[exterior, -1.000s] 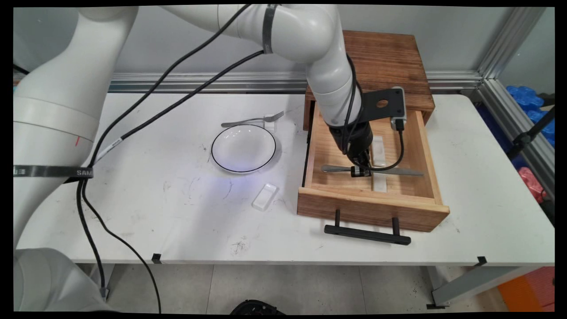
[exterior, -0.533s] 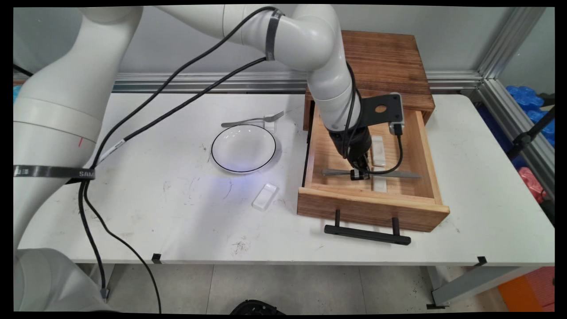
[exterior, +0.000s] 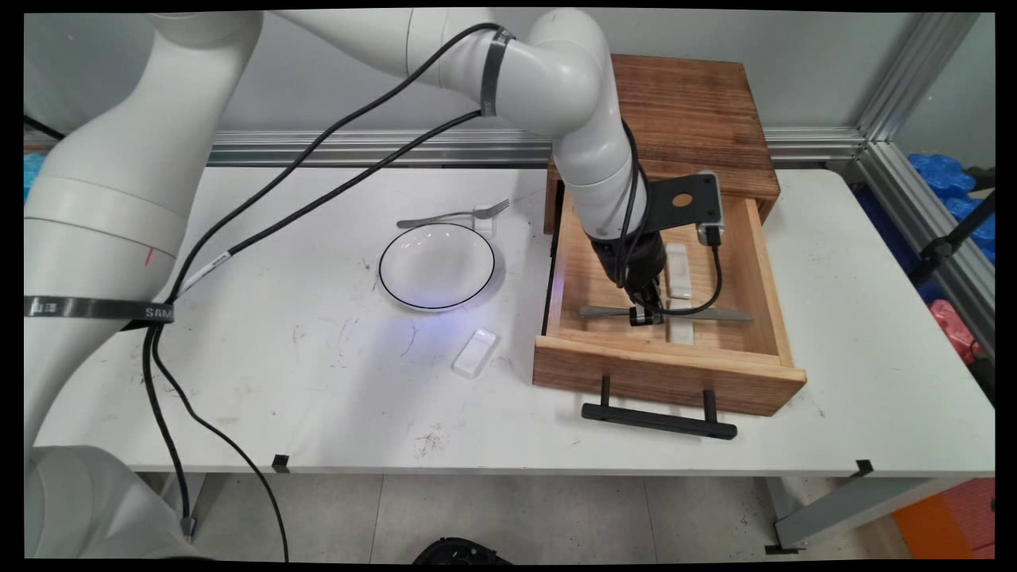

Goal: Place the picked object into the drawer

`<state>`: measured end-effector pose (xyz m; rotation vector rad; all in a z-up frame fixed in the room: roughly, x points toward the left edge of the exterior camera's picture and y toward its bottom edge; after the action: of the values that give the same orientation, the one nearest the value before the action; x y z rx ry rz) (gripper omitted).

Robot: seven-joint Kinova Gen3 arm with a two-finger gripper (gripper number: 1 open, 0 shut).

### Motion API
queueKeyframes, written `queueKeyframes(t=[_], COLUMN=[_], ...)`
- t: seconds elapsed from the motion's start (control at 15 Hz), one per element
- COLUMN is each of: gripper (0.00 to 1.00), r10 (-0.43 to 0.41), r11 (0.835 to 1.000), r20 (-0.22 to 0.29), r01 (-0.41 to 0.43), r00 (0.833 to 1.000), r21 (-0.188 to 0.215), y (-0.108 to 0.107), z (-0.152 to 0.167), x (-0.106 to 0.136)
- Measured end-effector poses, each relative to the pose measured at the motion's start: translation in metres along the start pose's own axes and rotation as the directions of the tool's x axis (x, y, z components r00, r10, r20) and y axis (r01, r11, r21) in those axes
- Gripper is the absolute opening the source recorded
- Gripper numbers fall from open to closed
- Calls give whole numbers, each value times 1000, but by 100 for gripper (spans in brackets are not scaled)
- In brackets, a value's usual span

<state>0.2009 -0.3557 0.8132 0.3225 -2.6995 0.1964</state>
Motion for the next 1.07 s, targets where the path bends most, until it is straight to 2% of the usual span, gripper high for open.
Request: queueKeyframes(t=[1.07], gripper=[0], r10=[-25], r11=[1000], r20=[-9], r01=[25], r00=[1000], r21=[-6], y=[-1], z=[12], x=[-2])
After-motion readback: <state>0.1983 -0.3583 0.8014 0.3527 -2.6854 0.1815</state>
